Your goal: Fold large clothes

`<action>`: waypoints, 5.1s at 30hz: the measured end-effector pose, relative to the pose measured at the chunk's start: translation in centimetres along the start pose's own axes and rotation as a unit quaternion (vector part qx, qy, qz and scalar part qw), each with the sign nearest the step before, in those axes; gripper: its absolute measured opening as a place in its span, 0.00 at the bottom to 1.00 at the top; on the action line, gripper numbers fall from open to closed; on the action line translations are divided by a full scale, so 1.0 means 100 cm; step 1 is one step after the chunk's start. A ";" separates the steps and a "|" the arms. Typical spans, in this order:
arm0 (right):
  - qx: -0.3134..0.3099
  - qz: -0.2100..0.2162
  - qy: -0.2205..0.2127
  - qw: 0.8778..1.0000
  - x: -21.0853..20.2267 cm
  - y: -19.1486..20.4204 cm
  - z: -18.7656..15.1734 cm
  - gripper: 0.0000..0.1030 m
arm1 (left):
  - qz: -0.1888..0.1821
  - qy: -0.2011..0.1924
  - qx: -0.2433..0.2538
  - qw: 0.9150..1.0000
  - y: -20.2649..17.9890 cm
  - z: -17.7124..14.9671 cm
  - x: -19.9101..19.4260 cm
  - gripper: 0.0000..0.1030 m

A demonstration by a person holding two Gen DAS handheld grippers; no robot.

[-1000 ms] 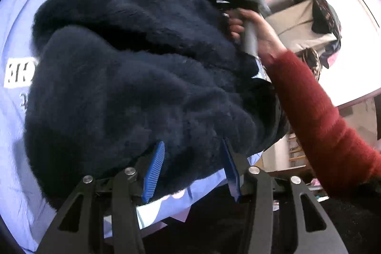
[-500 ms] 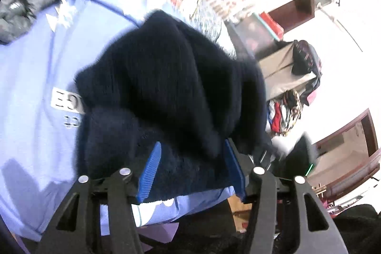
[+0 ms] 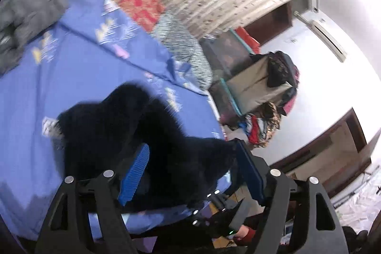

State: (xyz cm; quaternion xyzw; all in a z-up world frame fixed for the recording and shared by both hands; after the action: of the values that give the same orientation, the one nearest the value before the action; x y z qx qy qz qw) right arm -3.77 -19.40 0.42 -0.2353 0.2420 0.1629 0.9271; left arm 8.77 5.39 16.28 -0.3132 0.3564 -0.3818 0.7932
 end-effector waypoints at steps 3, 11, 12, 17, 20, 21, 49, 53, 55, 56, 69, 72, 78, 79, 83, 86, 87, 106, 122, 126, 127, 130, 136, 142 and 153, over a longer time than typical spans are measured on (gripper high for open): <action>0.022 0.013 0.003 1.000 0.002 -0.011 0.004 0.31 | -0.003 -0.001 0.057 0.998 -0.035 0.034 0.032 0.90; 0.047 0.018 0.014 0.999 -0.004 -0.017 0.003 0.31 | 0.087 0.122 0.098 0.984 -0.001 0.020 0.150 0.88; 0.056 0.022 0.019 0.998 -0.009 -0.022 0.005 0.31 | 0.089 0.128 0.098 0.983 0.007 0.007 0.148 0.87; 0.168 0.090 -0.024 0.981 -0.060 -0.068 0.037 0.41 | 0.084 0.112 0.123 0.982 0.026 -0.055 0.099 0.87; 0.217 0.088 -0.089 0.968 -0.080 -0.103 0.078 0.55 | 0.081 0.109 0.110 0.985 0.038 -0.076 0.090 0.87; 0.231 0.075 -0.109 0.964 -0.080 -0.115 0.095 0.56 | 0.081 0.111 0.098 0.986 0.043 -0.082 0.091 0.87; 0.465 -0.093 0.019 0.880 0.000 -0.152 -0.096 0.65 | 0.149 0.144 0.250 0.946 0.071 -0.094 0.150 0.89; 0.449 -0.087 -0.006 0.889 -0.033 -0.155 -0.069 0.73 | 0.147 0.132 0.265 0.944 0.044 -0.091 0.121 0.89; 0.430 -0.095 -0.020 0.898 -0.051 -0.153 -0.055 0.73 | 0.139 0.119 0.276 0.944 0.028 -0.089 0.100 0.89; 0.422 -0.101 -0.025 0.901 -0.059 -0.152 -0.049 0.73 | 0.128 0.111 0.279 0.945 0.021 -0.087 0.091 0.89; 0.280 -0.016 -0.069 0.957 -0.018 -0.106 0.056 0.73 | 0.041 0.099 0.271 0.957 -0.029 -0.088 0.134 0.89; 0.292 -0.021 0.000 0.956 0.024 -0.100 0.019 0.73 | 0.076 0.139 0.271 0.950 -0.009 -0.111 0.164 0.89; 0.341 -0.006 0.009 0.940 0.055 -0.088 -0.040 0.74 | 0.130 0.160 0.361 0.910 0.022 -0.161 0.200 0.89; 0.337 -0.012 0.008 0.941 0.057 -0.086 -0.041 0.74 | 0.132 0.151 0.366 0.909 0.026 -0.167 0.202 0.89; 0.334 -0.014 0.006 0.943 0.061 -0.086 -0.041 0.74 | 0.105 0.145 0.323 0.929 0.038 -0.160 0.200 0.89; 0.328 -0.019 0.007 0.945 0.056 -0.084 -0.037 0.74 | 0.114 0.146 0.339 0.922 0.030 -0.162 0.199 0.89; 0.326 -0.020 0.008 0.945 0.053 -0.083 -0.035 0.74 | 0.115 0.146 0.340 0.922 0.025 -0.160 0.199 0.89; 0.335 0.003 0.014 0.942 0.046 -0.093 -0.031 0.74 | 0.177 0.021 0.121 0.977 0.110 -0.054 0.092 0.86; 0.334 -0.006 -0.071 0.940 -0.029 -0.126 0.030 0.75 | 0.278 0.024 0.256 0.926 0.091 -0.082 0.104 0.86; 0.335 -0.055 -0.093 0.936 -0.040 -0.159 0.046 0.75 | 0.278 0.025 0.257 0.925 0.089 -0.080 0.104 0.86; 0.337 -0.069 -0.084 0.935 -0.036 -0.166 0.044 0.74 | 0.278 0.026 0.256 0.926 0.089 -0.080 0.103 0.86; 0.378 -0.090 -0.043 0.920 -0.017 -0.183 0.015 0.74 | 0.279 0.030 0.257 0.925 0.089 -0.079 0.103 0.86; 0.467 -0.063 0.059 0.880 0.031 -0.156 -0.091 0.74 | 0.279 0.041 0.263 0.923 0.094 -0.076 0.111 0.86; 0.466 -0.070 0.045 0.881 0.028 -0.152 -0.090 0.74 | 0.279 0.041 0.262 0.923 0.102 -0.072 0.120 0.88; 0.466 -0.077 0.041 0.880 0.022 -0.155 -0.087 0.74 | 0.200 0.003 0.183 0.962 0.074 -0.042 0.056 0.90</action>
State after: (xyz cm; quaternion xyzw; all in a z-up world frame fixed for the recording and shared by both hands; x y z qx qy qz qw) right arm 1.33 -36.43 -1.89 0.1997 0.3086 -0.0509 0.9286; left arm 10.77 3.63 6.47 -0.0838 0.3379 -0.2748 0.8963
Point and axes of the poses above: each gripper's, at about its wrist camera, not at the fingertips, and x roughly the way its jaws point, y to its left, z to its top, the point moved 2 cm from there along x, roughly the way its jaws point, and after that the axes turned 6 degrees about -y, right-handed, at the moved point
